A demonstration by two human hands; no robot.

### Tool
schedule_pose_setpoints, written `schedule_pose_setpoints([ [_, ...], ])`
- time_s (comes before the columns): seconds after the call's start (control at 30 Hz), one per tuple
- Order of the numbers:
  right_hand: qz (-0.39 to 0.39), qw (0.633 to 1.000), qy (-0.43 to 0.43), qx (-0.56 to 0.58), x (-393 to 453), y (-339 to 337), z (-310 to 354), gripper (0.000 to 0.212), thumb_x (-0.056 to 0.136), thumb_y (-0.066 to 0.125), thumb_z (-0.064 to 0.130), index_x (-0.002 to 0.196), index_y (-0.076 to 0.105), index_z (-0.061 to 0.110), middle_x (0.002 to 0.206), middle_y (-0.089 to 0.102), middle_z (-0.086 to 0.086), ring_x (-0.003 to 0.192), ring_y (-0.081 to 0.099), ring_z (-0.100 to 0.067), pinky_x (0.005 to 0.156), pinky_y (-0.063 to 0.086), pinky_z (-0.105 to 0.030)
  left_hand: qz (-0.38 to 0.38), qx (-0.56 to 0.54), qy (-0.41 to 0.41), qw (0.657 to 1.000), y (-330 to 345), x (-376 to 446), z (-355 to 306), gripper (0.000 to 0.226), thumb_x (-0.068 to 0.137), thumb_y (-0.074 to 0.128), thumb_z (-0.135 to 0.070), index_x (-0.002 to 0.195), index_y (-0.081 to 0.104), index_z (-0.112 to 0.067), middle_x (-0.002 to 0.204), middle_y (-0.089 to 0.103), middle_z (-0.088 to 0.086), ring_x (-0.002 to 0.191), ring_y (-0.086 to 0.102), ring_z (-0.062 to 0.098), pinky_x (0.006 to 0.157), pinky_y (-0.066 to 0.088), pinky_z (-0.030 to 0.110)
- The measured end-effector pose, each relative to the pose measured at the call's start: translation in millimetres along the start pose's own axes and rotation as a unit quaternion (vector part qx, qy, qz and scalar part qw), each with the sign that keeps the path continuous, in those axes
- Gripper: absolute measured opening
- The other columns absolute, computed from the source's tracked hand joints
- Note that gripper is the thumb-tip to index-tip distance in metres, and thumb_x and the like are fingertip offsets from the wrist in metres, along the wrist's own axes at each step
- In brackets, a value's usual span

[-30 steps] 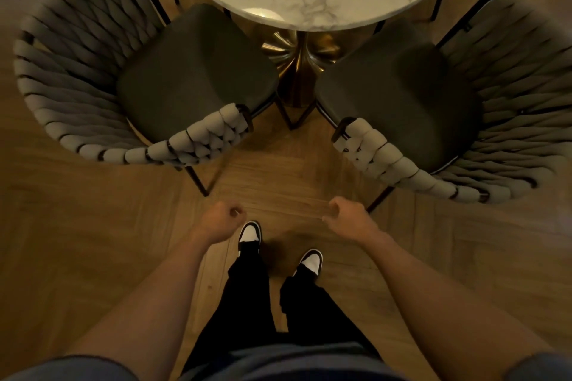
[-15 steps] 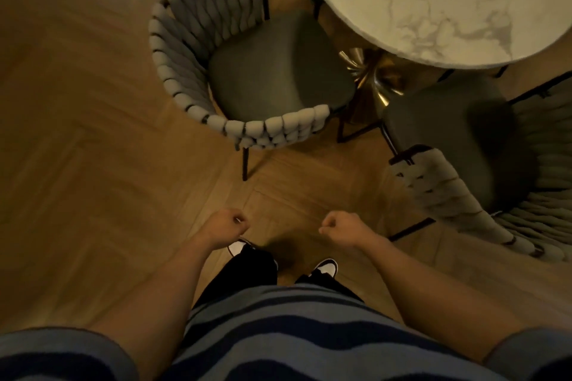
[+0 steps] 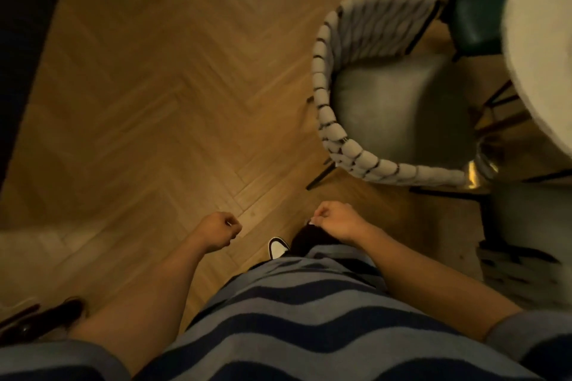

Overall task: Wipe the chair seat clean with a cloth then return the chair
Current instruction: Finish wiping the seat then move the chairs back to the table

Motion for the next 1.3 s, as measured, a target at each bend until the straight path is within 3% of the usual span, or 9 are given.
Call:
schedule_pose_setpoints([
  [0.2, 0.032, 0.998, -0.02, -0.052, 62, -19, 81, 0.012, 0.098, 0.065, 0.034, 0.1, 0.069, 0.023, 0.107, 0.068, 0.002, 0.102, 0.061, -0.015, 0.084, 0.046, -0.028, -0.033, -0.06, -0.028, 0.997, -68, 26, 27, 0.018, 0.096, 0.056, -0.027, 0.097, 0.066, -0.012, 0.086, 0.068, 0.007, 0.066, 0.062, 0.018, 0.055, 0.045, 0.024],
  [0.47, 0.048, 0.996, -0.037, -0.067, 153, -79, 180, 0.016, 0.099, 0.064, 0.031, 0.104, 0.073, 0.018, 0.101, 0.068, 0.003, 0.105, 0.062, -0.018, 0.097, 0.049, -0.033, -0.04, -0.118, -0.072, 0.99, -168, 90, 25, 0.015, 0.097, 0.056, -0.025, 0.097, 0.066, -0.013, 0.088, 0.067, 0.009, 0.066, 0.059, 0.017, 0.056, 0.046, 0.026],
  [0.57, 0.05, 0.994, -0.039, -0.089, 189, -114, 212, 0.012, 0.098, 0.064, 0.033, 0.1, 0.07, 0.024, 0.098, 0.066, 0.005, 0.101, 0.061, -0.016, 0.091, 0.047, -0.028, -0.044, -0.118, -0.087, 0.988, -214, 118, 14, 0.016, 0.097, 0.056, -0.027, 0.099, 0.066, -0.014, 0.089, 0.068, 0.009, 0.067, 0.06, 0.018, 0.057, 0.047, 0.027],
  [0.63, 0.048, 0.994, -0.035, -0.089, 212, -139, 231, 0.011, 0.098, 0.064, 0.036, 0.099, 0.069, 0.026, 0.098, 0.067, 0.005, 0.1, 0.063, -0.016, 0.086, 0.047, -0.028, -0.049, -0.117, -0.089, 0.988, -247, 138, -1, 0.017, 0.097, 0.056, -0.026, 0.099, 0.066, -0.013, 0.088, 0.069, 0.01, 0.067, 0.06, 0.018, 0.058, 0.047, 0.027],
  [0.87, 0.023, 0.999, -0.009, -0.034, 281, -226, 291, 0.018, 0.098, 0.064, 0.04, 0.105, 0.069, 0.025, 0.103, 0.07, 0.0, 0.1, 0.066, -0.021, 0.096, 0.054, -0.041, -0.045, -0.099, -0.049, 0.993, -366, 226, -81, 0.018, 0.097, 0.056, -0.024, 0.099, 0.064, -0.009, 0.087, 0.066, 0.009, 0.066, 0.057, 0.017, 0.057, 0.045, 0.026],
  [0.97, -0.001, 0.999, 0.001, -0.037, 312, -260, 315, 0.025, 0.1, 0.062, 0.039, 0.118, 0.068, 0.023, 0.112, 0.068, 0.001, 0.108, 0.062, -0.019, 0.091, 0.05, -0.034, -0.032, -0.087, -0.034, 0.995, -420, 276, -115, 0.014, 0.098, 0.054, -0.023, 0.099, 0.062, -0.011, 0.091, 0.064, 0.011, 0.07, 0.057, 0.017, 0.06, 0.045, 0.028],
  [1.03, -0.023, 0.999, 0.012, -0.025, 329, -283, 332, 0.028, 0.101, 0.061, 0.036, 0.122, 0.066, 0.019, 0.111, 0.063, 0.002, 0.104, 0.059, -0.016, 0.084, 0.046, -0.029, -0.023, -0.071, -0.027, 0.997, -458, 308, -137, 0.015, 0.098, 0.053, -0.022, 0.098, 0.062, -0.01, 0.093, 0.064, 0.011, 0.072, 0.056, 0.017, 0.062, 0.045, 0.029],
  [1.17, -0.062, 0.995, 0.051, 0.051, 360, -321, 362, 0.028, 0.1, 0.062, 0.036, 0.12, 0.065, 0.017, 0.111, 0.067, -0.003, 0.1, 0.065, -0.02, 0.082, 0.054, -0.034, -0.003, -0.007, -0.002, 1.0, -537, 366, -183, 0.018, 0.099, 0.053, -0.023, 0.102, 0.062, -0.008, 0.093, 0.065, 0.011, 0.075, 0.059, 0.02, 0.066, 0.049, 0.033],
  [1.3, -0.096, 0.985, 0.077, 0.118, 376, -352, 381, 0.031, 0.1, 0.061, 0.039, 0.122, 0.065, 0.017, 0.112, 0.065, -0.002, 0.102, 0.064, -0.021, 0.078, 0.049, -0.03, 0.019, 0.085, 0.032, 0.996, -599, 417, -239, 0.02, 0.099, 0.053, -0.023, 0.1, 0.063, -0.006, 0.094, 0.066, 0.013, 0.074, 0.059, 0.021, 0.062, 0.048, 0.031],
])
Point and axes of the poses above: each hand's wrist, its own x-axis towards the middle knuckle, its own y-axis out of the palm, z = x × y, the point moved 7 cm from there along x, towards the middle knuckle
